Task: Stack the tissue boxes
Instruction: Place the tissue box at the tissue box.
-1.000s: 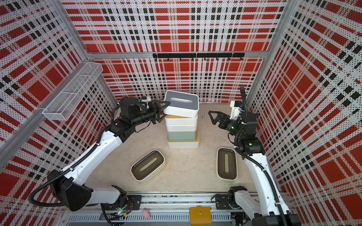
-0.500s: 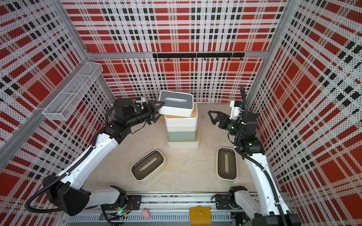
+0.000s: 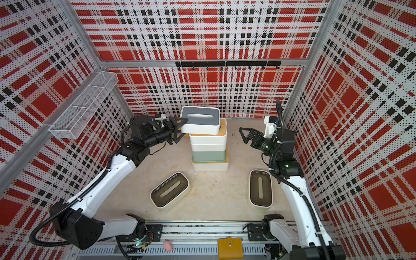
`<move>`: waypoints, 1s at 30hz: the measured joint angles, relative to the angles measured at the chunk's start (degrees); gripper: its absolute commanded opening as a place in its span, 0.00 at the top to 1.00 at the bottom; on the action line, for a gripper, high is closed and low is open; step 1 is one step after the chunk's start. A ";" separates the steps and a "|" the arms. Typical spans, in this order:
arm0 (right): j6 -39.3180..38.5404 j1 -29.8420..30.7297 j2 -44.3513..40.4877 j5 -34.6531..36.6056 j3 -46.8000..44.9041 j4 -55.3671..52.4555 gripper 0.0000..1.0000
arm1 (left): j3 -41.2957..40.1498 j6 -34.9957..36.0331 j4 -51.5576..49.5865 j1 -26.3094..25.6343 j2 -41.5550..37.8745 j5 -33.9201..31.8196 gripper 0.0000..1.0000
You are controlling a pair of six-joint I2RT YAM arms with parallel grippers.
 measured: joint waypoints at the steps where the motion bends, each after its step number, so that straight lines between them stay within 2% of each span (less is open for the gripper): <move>1: 0.04 0.00 0.00 0.00 0.00 0.00 0.00 | -0.52 -0.02 0.00 0.07 0.00 0.11 0.28; 9: 0.24 0.00 0.02 -0.07 -0.04 0.37 0.00 | -1.49 -0.37 0.96 0.37 0.00 0.59 0.25; 19: 0.48 0.00 0.33 -0.22 -0.42 1.03 0.00 | -1.40 0.79 1.31 0.44 0.00 1.27 0.08; 30: 0.66 0.00 0.37 -0.35 -0.42 1.60 0.00 | -0.70 2.95 -0.66 0.46 0.00 1.42 0.00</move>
